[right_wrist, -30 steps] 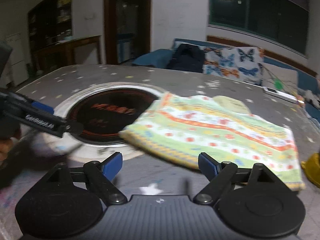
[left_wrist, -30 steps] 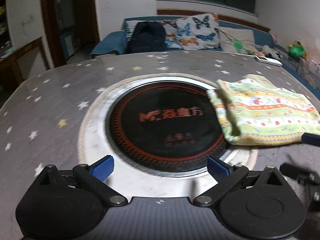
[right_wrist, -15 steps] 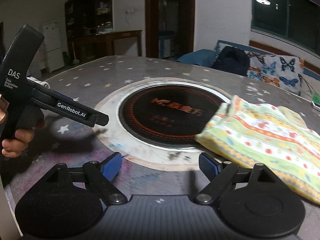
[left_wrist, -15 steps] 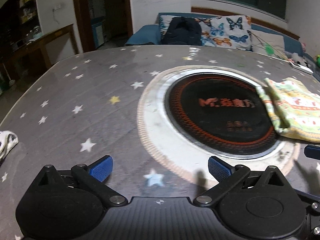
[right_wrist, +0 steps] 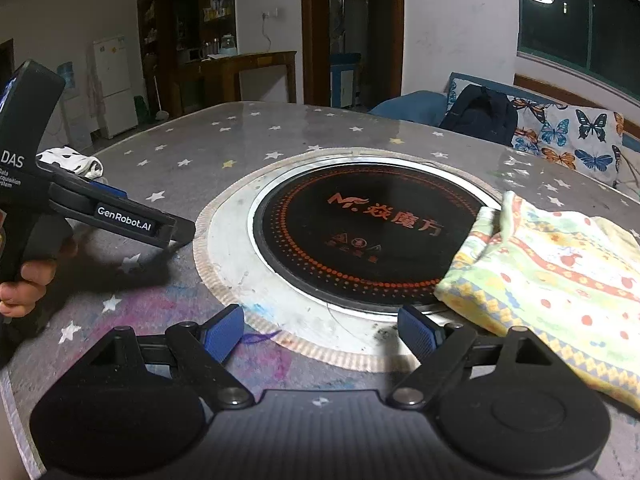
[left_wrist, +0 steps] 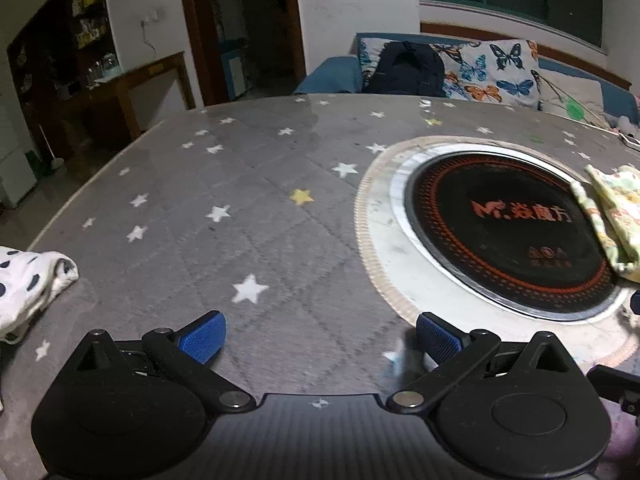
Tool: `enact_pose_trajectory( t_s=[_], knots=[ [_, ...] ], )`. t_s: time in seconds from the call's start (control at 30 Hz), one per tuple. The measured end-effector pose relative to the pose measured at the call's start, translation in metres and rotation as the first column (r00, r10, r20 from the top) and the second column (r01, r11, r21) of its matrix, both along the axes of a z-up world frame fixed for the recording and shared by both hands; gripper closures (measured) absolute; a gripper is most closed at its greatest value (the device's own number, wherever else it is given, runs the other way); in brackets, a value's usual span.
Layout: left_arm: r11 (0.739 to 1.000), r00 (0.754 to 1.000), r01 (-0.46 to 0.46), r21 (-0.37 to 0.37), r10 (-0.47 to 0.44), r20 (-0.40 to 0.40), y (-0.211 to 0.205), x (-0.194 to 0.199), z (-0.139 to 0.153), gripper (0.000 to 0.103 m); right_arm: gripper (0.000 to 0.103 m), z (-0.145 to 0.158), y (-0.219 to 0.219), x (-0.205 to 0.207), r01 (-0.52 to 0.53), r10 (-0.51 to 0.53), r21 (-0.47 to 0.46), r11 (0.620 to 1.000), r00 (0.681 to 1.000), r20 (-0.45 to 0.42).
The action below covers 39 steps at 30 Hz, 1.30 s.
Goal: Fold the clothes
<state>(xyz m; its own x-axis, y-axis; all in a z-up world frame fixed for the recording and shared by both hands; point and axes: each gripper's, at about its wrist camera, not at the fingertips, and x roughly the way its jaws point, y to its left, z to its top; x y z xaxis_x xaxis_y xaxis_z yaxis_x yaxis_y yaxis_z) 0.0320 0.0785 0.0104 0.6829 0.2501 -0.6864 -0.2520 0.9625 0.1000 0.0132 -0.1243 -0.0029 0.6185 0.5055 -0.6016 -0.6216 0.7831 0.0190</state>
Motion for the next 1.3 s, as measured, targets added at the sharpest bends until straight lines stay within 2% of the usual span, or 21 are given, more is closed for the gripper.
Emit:
enact_pose_trajectory(
  t_s=[0.47, 1.03, 1.3],
  knots=[
    [1.000, 0.998, -0.025, -0.005, 0.025, 0.050, 0.021, -0.001, -0.007, 0.000, 0.016, -0.006, 0.022, 0.016, -0.005, 0.005, 0.007, 1.000, 1.000, -0.025],
    [0.998, 0.996, -0.028, -0.058, 0.033, 0.087, 0.034, -0.002, -0.013, 0.000, 0.008, -0.008, 0.039, 0.037, 0.008, -0.008, 0.015, 1.000, 0.999, -0.047],
    [0.998, 0.995, -0.028, -0.057, 0.033, 0.092, 0.033, -0.003, -0.013, 0.000, 0.002, -0.009, 0.043, 0.044, 0.022, -0.021, 0.017, 1.000, 0.998, -0.055]
  ],
)
